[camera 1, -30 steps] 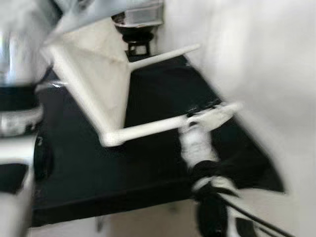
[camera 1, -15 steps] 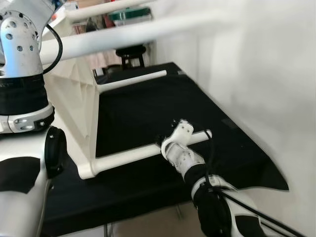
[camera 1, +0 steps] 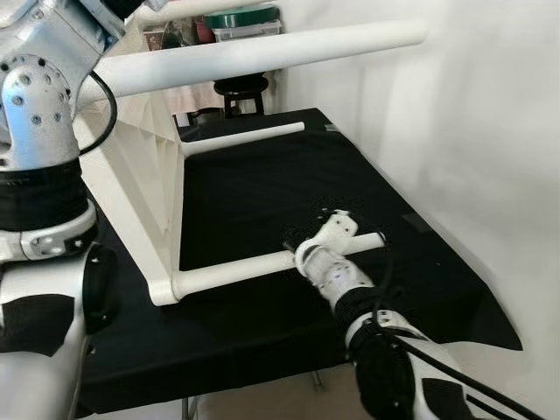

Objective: Building children table

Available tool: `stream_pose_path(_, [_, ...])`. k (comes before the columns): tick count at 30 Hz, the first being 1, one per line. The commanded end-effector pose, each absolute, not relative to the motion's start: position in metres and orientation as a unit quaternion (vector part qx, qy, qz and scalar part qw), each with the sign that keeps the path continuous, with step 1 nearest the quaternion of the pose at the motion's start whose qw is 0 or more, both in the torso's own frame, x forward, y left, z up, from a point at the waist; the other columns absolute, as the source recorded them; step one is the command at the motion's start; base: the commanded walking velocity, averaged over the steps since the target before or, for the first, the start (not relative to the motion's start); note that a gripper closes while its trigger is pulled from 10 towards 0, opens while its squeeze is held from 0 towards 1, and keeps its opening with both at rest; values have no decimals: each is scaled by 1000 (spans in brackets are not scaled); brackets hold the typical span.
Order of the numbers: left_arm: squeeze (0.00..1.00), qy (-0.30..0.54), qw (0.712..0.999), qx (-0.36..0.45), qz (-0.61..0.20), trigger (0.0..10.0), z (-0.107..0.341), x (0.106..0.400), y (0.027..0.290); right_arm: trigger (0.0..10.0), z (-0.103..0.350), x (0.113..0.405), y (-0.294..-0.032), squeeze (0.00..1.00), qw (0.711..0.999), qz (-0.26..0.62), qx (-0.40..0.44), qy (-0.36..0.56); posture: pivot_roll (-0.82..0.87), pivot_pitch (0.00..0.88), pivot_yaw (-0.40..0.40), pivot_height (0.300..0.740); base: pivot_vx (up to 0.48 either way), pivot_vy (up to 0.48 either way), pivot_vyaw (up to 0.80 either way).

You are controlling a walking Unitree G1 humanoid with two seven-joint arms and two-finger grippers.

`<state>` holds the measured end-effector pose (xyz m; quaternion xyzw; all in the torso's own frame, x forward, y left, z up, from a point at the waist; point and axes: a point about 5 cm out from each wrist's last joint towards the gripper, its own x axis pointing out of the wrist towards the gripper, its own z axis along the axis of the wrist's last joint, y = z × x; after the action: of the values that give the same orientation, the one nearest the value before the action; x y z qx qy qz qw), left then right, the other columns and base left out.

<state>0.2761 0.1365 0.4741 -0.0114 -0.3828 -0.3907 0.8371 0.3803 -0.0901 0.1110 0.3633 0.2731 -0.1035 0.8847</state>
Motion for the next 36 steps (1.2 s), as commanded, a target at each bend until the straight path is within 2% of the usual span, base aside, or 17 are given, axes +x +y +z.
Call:
stream_pose_path(1, [0, -383, 834, -19, -398, 10000, 473, 275, 137, 10000, 92, 372, -109, 1000, 870, -143, 367, 295, 67, 0, 6, 740, 0, 0, 0])
stream_pose_path(2, [0, -381, 832, -22, -403, 10000, 472, 274, 137, 10000, 101, 373, -130, 1000, 856, -128, 432, 254, 40, 0, 9, 740, 0, 0, 0])
stream_pose_path(3, [0, -380, 832, -23, -405, 10000, 471, 273, 137, 10000, 105, 372, -137, 1000, 850, -120, 456, 234, 40, 0, 9, 740, 0, 0, 0])
stream_pose_path(7, [0, -379, 831, -25, -406, 10000, 471, 273, 137, 10000, 110, 369, -144, 1000, 847, -108, 475, 212, 37, 0, 8, 740, 0, 0, 0])
stream_pose_path(8, [0, -377, 832, -25, -407, 10000, 470, 273, 137, 10000, 114, 362, -150, 839, 843, -99, 494, 190, 32, 0, 7, 740, 0, 0, 0])
stream_pose_path(9, [0, -375, 832, -26, -408, 10000, 469, 273, 137, 10000, 115, 350, -161, 208, 838, -103, 508, 170, 29, 0, 8, 740, 0, 0, 0])
stream_pose_path(10, [0, -374, 832, -27, -408, 10000, 467, 273, 137, 10000, 116, 339, -170, 0, 837, -112, 512, 158, 29, 0, 8, 740, 0, 0, 0])
stream_pose_path(12, [0, -374, 832, -27, -408, 10000, 467, 273, 137, 10000, 116, 339, -170, 0, 837, -112, 512, 158, 29, 0, 8, 740, 0, 0, 0])
stream_pose_path(14, [0, -371, 833, -28, -410, 10000, 465, 273, 138, 10000, 114, 320, -180, 0, 839, -123, 507, 156, 18, 5, 8, 740, 0, 0, 0])
stream_pose_path(17, [0, -369, 833, -29, -412, 10000, 464, 272, 138, 10000, 114, 312, -181, 0, 837, -118, 510, 158, 18, 5, 8, 740, 0, 0, 0])
stream_pose_path(21, [0, -365, 831, -32, -418, 10000, 459, 271, 139, 10000, 121, 291, -179, 0, 849, -53, 500, 162, 4, 8, 10, 740, 0, 0, 0])
stream_pose_path(28, [0, -363, 829, -36, -425, 10000, 455, 269, 140, 10000, 135, 276, -186, 0, 850, -28, 511, 126, -5, 3, 9, 740, 0, 0, 0])
stream_pose_path(29, [0, -357, 816, -38, -453, 10000, 450, 264, 138, 10000, 155, 278, -183, 0, 898, 20, 432, 79, -11, 0, 18, 740, 0, 0, 0])
stream_pose_path(30, [0, -357, 816, -38, -453, 10000, 450, 264, 138, 10000, 155, 278, -183, 0, 898, 20, 432, 79, -11, 0, 18, 740, 0, 0, 0])
stream_pose_path(32, [0, -348, 798, -34, -490, 10000, 444, 256, 136, 10000, 169, 281, -172, 0, 937, 66, 339, 50, -12, 0, 20, 740, 0, 0, 0])
stream_pose_path(35, [0, -355, 768, -23, -532, 10000, 441, 242, 136, 10000, 182, 291, -160, 0, 958, 88, 271, 16, -10, 0, 24, 740, 0, 0, 0])
stream_pose_path(36, [0, -355, 768, -23, -532, 10000, 441, 242, 136, 10000, 182, 291, -160, 0, 958, 88, 271, 16, -10, 0, 24, 740, 0, 0, 0])
